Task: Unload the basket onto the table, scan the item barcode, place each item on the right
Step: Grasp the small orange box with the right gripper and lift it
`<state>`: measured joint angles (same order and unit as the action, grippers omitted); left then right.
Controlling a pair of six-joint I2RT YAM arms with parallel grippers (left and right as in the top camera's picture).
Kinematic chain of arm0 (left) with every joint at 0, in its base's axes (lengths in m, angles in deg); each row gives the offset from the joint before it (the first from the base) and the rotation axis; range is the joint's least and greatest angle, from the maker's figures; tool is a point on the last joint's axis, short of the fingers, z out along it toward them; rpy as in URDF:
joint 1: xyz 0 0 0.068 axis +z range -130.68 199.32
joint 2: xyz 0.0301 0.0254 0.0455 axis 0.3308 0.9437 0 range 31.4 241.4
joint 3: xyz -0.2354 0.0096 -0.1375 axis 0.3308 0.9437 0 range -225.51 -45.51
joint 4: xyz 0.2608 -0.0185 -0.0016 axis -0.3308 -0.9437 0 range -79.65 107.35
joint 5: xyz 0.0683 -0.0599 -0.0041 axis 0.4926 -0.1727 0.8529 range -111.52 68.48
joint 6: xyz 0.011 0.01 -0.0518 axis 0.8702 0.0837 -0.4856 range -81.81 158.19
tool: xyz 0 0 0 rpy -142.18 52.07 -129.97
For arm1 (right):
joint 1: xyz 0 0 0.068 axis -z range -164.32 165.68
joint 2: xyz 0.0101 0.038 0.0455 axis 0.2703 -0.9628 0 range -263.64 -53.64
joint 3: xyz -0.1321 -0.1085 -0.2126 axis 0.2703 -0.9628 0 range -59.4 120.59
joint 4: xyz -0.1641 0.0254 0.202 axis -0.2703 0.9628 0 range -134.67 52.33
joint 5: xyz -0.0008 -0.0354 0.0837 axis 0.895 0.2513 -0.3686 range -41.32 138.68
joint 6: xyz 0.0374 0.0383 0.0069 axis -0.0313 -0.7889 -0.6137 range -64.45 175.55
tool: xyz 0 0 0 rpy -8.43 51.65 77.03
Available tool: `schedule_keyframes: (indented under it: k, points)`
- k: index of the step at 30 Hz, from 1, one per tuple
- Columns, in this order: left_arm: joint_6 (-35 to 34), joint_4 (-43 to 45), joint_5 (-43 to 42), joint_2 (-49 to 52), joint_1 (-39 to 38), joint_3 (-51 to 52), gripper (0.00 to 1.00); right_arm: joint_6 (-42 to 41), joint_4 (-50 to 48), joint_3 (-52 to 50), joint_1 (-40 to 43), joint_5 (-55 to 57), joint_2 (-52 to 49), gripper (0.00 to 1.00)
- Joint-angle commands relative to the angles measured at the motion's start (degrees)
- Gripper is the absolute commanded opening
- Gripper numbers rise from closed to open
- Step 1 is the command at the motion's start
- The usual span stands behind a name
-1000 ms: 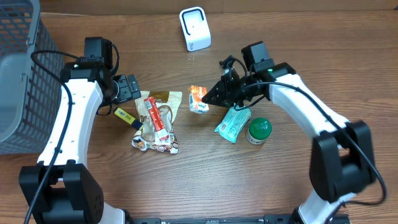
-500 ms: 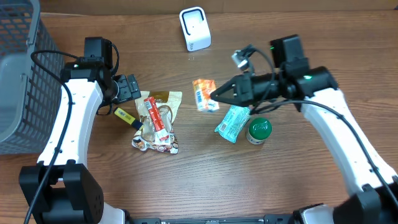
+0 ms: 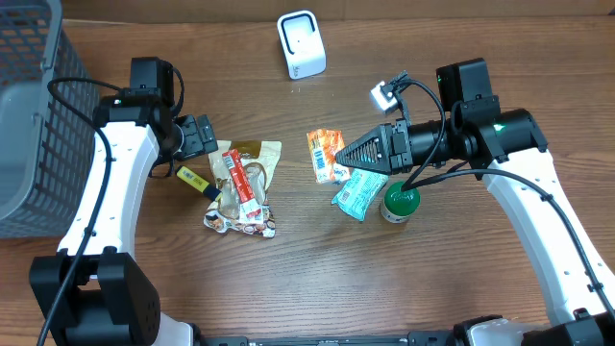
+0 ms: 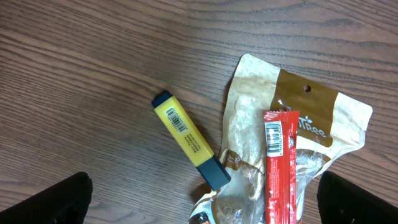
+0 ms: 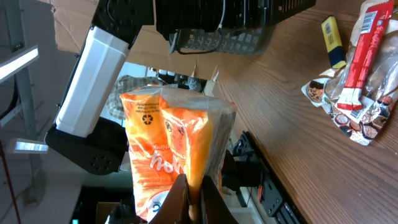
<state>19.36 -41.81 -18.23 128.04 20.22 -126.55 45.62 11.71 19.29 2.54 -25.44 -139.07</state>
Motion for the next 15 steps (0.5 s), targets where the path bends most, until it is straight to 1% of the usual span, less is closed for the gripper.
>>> schedule_keyframes:
  k: [1,4,6,11,15]
  points:
    - [1.3,0.0,0.3,-0.7,0.2,-0.7,1.0,1.5,-0.1,1.3,0.0,-1.4,1.2,0.04]
    - [1.3,0.0,0.3,-0.7,0.2,-0.7,1.0,1.5,-0.3,1.3,0.0,-1.2,1.2,0.04]
    - [1.3,0.0,0.3,-0.7,0.2,-0.7,1.0,1.5,-0.3,1.3,0.0,0.9,1.2,0.04]
    - [1.3,0.0,0.3,-0.7,0.2,-0.7,1.0,1.4,0.6,1.2,0.0,11.1,1.1,0.04]
    - [1.3,0.0,0.3,-0.7,0.2,-0.7,1.0,1.5,2.1,1.2,0.0,22.9,1.1,0.04]
